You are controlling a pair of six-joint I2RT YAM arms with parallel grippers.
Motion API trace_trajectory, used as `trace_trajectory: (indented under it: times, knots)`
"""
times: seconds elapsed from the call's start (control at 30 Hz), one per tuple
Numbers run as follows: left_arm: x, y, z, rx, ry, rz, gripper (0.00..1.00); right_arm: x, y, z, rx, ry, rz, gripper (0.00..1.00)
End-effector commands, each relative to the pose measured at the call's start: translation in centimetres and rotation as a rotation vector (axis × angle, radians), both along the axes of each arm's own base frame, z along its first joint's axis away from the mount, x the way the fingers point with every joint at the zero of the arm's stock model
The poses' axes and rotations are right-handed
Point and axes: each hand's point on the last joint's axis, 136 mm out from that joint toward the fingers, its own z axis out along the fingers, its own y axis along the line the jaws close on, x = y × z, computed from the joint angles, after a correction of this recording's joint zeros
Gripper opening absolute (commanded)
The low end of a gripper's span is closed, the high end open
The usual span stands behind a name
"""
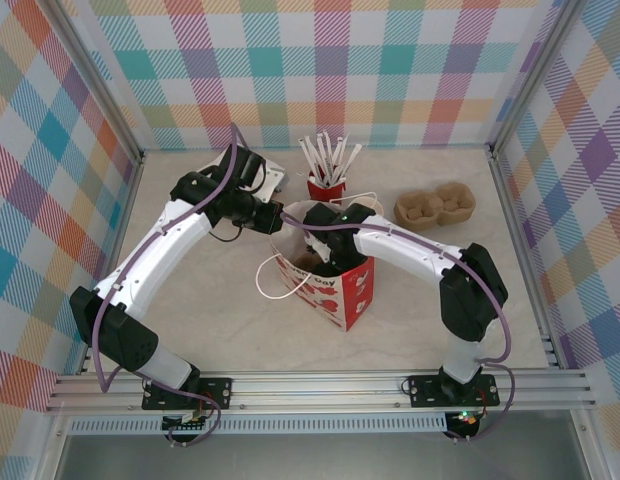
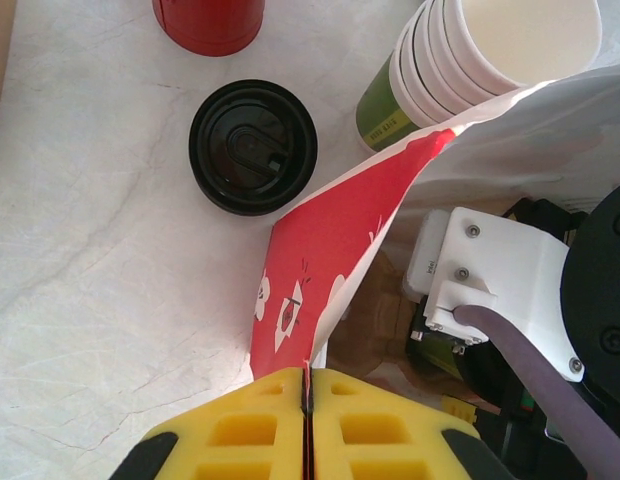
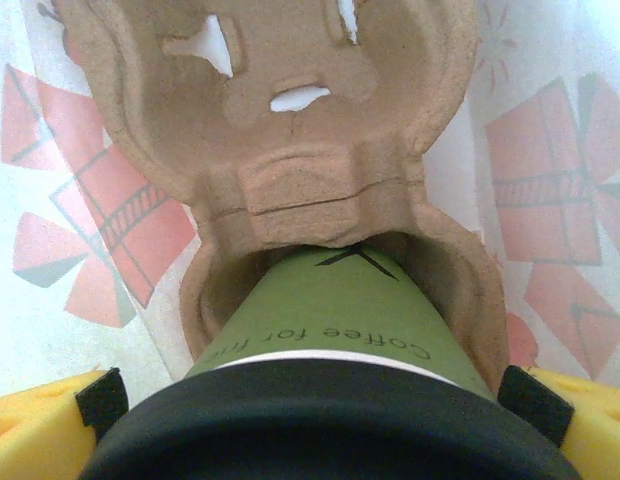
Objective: Pack the takeout coffee
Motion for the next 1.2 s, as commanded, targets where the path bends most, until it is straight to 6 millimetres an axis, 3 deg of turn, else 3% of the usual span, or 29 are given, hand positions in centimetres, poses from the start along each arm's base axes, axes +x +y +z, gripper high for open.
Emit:
trace_trajectory:
  times: [0.0, 0.83, 1.17]
  knots:
    - [-0.5, -0.1, 1.1, -0.022, -0.028, -0.002, 0.09, 0.3, 0.5, 2.1, 0.057, -0.029, -0.027, 0.99]
    - [-0.5, 0.2, 1.9, -0.024, -0.059, 0.012, 0.05, 2.0, 1.2, 5.7, 0.103, -0.080, -0.086, 1.00]
    - [-0.5, 0.2, 2.0, -0.023, -0.065, 0.013, 0.05, 2.3, 1.0, 8.6, 0.129, -0.125, -0.094, 1.00]
